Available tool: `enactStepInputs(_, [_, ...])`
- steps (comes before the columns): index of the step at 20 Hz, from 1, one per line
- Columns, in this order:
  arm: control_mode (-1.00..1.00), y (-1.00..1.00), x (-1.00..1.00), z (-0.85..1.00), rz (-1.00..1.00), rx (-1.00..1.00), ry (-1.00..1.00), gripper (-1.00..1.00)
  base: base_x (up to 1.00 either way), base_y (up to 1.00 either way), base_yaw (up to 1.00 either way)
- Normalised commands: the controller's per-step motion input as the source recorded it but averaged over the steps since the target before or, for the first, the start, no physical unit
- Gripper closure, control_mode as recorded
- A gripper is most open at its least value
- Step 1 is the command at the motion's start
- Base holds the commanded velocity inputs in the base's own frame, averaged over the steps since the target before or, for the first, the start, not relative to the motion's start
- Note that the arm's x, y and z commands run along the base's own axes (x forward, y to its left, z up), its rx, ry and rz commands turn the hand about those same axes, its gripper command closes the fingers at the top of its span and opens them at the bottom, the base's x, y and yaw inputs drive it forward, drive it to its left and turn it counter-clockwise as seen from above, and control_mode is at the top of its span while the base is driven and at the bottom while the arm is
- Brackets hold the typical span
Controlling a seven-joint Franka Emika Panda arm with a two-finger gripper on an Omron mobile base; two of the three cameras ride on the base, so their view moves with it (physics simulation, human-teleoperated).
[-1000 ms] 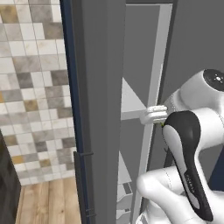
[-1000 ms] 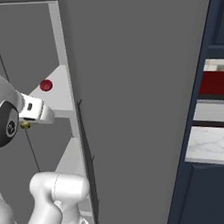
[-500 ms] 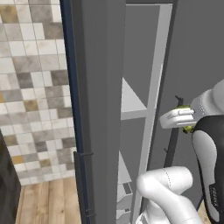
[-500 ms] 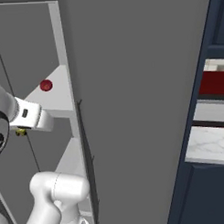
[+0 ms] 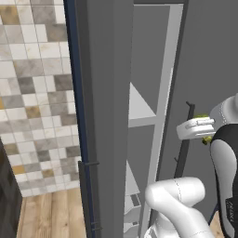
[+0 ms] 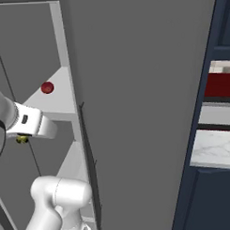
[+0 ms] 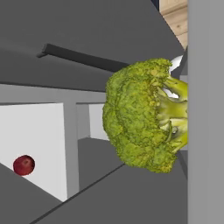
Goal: Take the broccoli, pear, and lemon from the freezer and place them in the bowl on the counter.
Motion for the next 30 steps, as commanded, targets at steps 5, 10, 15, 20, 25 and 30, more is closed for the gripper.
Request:
enactStepInputs(5, [1.0,0.0,-0.06,0.0,0.0,0.0,0.0,1.0,-0.3,-0.14,0.0])
enactStepInputs(10, [1.0,0.0,0.0,0.0,0.0,0.0,0.0,1.0,-0.6,-0.9,0.0])
enactStepInputs(15, [1.0,0.0,0.0,0.0,0.0,0.0,0.0,1.0,-0.04,-1.0,-0.01])
enactStepInputs(20, [1.0,0.0,0.0,0.0,0.0,0.0,0.0,1.0,-0.01,-1.0,0.0])
enactStepInputs(25, [1.0,0.0,0.0,0.0,0.0,0.0,0.0,1.0,0.0,-1.0,0.0])
enactStepInputs(30, [1.0,0.0,0.0,0.0,0.0,0.0,0.0,1.0,0.05,-1.0,0.0])
